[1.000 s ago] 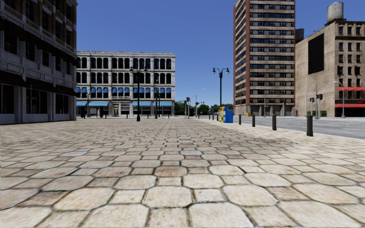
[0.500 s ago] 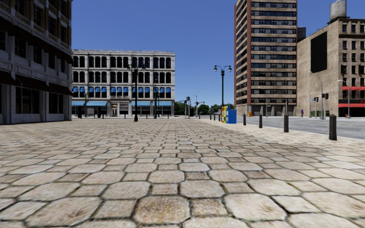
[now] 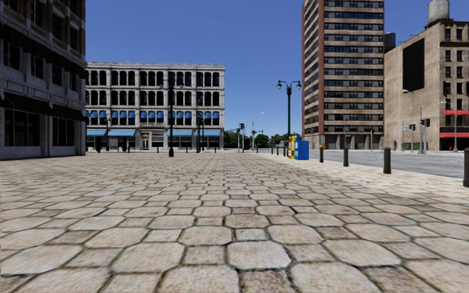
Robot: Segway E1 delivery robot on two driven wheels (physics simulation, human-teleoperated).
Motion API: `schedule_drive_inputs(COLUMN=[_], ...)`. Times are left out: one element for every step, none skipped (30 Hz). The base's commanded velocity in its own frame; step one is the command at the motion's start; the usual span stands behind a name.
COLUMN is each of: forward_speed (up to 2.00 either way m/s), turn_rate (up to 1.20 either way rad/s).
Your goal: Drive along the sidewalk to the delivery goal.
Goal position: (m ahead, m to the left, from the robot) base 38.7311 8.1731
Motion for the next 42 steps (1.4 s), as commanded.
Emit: schedule_drive_inputs(forward_speed=[2.0,2.0,2.0,2.0,2.0,2.0,2.0,2.0,2.0,2.0,2.0,2.0,2.0,2.0,2.0,2.0,2.0,2.0,2.0,2.0,2.0,2.0,2.0,2.0,2.0,2.0,2.0,2.0,2.0,2.0,2.0,2.0,2.0,2.0,2.0,2.0,2.0,2.0,2.0,2.0,2.0,2.0], turn_rate=[0.0,0.0,0.0,0.0,0.0,0.0,0.0,0.0,0.0,0.0,0.0,0.0,0.0,0.0,0.0,0.0,0.0,0.0,0.0,0.0,0.0,0.0,0.0,0.0,0.0,0.0,0.0,0.0,0.0,0.0,0.0,0.0,0.0,0.0,0.0,0.0,0.0,0.0,0.0,0.0,0.0,0.0])
